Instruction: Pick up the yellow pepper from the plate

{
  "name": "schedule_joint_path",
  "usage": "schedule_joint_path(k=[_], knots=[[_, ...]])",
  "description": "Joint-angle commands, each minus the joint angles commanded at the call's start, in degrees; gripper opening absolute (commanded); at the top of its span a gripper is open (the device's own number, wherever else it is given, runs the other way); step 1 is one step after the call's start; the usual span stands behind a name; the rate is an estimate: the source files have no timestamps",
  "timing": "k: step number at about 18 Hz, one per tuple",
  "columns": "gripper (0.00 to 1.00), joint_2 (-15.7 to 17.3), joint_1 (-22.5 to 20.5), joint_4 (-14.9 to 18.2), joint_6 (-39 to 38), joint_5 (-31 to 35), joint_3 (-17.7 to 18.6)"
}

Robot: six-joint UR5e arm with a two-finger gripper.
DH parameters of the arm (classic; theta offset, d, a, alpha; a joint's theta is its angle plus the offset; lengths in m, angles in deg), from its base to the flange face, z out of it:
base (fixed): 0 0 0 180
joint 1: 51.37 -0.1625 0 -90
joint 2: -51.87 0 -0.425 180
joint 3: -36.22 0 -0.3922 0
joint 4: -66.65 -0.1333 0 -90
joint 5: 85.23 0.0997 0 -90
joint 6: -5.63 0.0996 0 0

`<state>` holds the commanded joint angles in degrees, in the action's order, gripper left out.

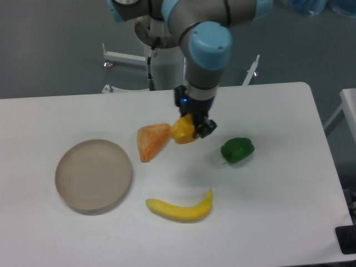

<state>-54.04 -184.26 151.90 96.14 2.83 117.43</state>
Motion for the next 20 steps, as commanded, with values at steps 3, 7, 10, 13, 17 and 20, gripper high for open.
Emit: schedule_joint_path(k=[3, 7, 10, 13, 17, 20], knots=[[0.11, -0.53, -1.23, -0.17, 4.65, 3.08, 0.0], [0.12, -2.11, -3.08, -0.52, 8.19, 3.0, -0.52], [0.12, -2.55, -3.17, -0.78, 8.27, 2.3, -0.79], [0.12, -2.99, -2.99, -2.19, 8.19, 2.56, -0.88], [0.12, -3.34, -2.73, -2.81, 8.19, 2.65, -0.79], [0.12, -3.43, -2.73, -2.9, 8.19, 2.65, -0.79]])
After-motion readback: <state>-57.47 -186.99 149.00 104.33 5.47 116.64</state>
